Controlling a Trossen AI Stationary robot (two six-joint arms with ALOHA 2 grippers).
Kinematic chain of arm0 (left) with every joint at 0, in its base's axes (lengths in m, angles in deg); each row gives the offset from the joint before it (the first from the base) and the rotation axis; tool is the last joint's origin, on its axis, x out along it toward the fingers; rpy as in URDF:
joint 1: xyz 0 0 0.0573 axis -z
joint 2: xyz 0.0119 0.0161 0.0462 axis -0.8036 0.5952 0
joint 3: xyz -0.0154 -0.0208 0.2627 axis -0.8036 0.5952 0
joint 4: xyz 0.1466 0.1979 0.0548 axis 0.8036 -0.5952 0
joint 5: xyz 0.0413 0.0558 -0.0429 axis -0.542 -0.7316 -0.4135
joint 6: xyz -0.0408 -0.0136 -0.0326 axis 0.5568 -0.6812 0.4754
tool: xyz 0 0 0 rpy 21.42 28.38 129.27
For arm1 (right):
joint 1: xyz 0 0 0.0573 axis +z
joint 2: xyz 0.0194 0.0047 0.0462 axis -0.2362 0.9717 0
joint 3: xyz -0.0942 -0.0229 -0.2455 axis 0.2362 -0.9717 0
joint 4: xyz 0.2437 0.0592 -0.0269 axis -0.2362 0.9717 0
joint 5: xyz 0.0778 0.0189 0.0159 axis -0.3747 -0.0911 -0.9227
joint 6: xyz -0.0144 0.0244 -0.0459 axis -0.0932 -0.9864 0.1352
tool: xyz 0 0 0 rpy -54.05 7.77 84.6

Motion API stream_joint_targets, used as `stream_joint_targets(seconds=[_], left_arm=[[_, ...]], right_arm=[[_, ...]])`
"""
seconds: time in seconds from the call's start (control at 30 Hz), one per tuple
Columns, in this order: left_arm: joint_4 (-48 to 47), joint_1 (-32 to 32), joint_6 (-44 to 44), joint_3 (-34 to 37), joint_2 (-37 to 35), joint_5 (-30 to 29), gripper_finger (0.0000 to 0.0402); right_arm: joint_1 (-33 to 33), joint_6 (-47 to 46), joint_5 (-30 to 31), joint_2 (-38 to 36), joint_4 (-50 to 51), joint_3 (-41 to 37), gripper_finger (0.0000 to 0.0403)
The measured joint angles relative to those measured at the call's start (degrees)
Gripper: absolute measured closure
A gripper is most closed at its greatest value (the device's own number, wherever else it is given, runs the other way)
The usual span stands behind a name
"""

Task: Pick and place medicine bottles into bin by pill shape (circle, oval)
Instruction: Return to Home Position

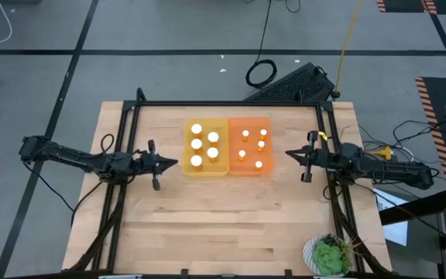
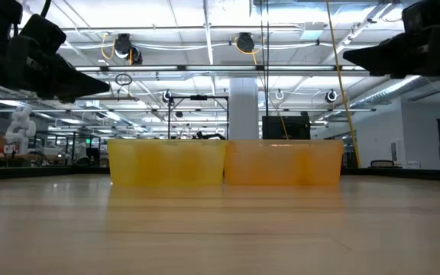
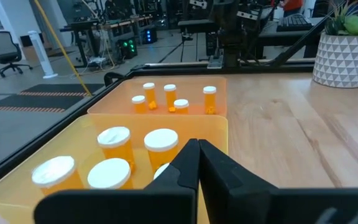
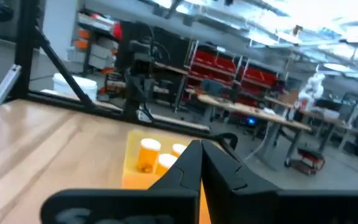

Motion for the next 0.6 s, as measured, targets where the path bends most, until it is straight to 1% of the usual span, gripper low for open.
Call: stream_joint_targets(seconds=[0.1,0.2,0.27,0.37,0.5,0.6], left_arm=[[0.0,0.0,-0.1,0.0,0.0,0.0,0.0394],[0.1,0.0,-0.7,0.0,0.0,0.0,0.0398],[0.2,0.0,-1.0,0.0,0.0,-0.5,0.0395],[0.7,-0.1,-1.8,0.0,0.0,-1.3,0.0391],[1.6,-1.0,-2.9,0.0,0.0,-1.4,0.0398],[1.9,-1.6,-2.8,0.0,0.0,-1.4,0.0394]], right_arm=[[0.0,-0.6,-0.1,-1.3,2.7,0.0,0.0403],[0.3,-0.9,-2.9,-2.5,5.1,0.0,0.0403],[1.3,-1.7,-3.3,-3.3,6.7,0.0,0.0403],[3.3,-2.1,-5.8,-4.6,9.2,0.0,0.0403],[5.7,-2.2,-5.5,-6.3,12.6,0.0,0.0403],[6.5,-2.7,-5.5,-7.4,13.4,0.0,0.0403]])
